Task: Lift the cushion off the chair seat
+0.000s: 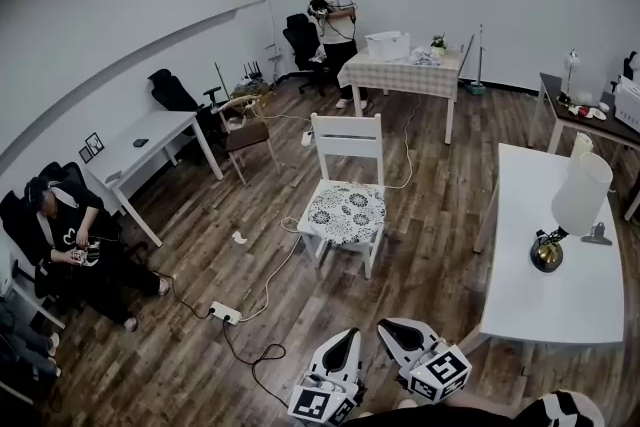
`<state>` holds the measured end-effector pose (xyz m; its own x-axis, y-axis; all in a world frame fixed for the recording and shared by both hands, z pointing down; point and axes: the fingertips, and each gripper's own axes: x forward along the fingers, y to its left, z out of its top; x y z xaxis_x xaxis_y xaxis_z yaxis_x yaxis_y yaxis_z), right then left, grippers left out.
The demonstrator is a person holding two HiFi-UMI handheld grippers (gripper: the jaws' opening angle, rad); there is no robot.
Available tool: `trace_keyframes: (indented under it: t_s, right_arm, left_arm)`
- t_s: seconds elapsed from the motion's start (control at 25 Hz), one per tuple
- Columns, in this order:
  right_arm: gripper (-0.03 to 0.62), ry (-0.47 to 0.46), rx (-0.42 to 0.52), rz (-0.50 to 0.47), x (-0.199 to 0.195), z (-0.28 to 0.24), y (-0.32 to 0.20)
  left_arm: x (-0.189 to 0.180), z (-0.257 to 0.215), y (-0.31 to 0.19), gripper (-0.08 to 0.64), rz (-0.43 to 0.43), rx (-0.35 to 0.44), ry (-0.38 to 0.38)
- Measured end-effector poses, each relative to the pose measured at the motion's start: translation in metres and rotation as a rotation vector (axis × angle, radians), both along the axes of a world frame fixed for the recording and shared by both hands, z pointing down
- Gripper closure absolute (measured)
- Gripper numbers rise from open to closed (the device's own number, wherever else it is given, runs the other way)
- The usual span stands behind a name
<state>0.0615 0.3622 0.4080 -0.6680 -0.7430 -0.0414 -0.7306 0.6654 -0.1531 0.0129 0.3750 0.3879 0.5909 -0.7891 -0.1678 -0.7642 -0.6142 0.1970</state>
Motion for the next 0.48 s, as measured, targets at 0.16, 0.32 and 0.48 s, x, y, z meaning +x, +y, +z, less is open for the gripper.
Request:
trace_keyframes:
  t_s: [0.16,0.32,0.48]
  right_arm:
    - [0.56,-0.052,0.002,0.016,-0.008,-0.004,-0.001]
    - [0.56,-0.078,-0.001,0.006,-0.022,0.0,0.005]
    - [0.56,-0.06,-0.015,0.005,-0.031,0.011,0.014]
  left_arm:
    - [-0.015,0.006,0.002,0.56,0.006,-0.012,-0.026]
    - [-0.027,0.013,0.007,0.56,0.006,-0.016,-0.021]
    - [-0.028,0.018,0.012,0.56,0.029,-0.022,-0.006]
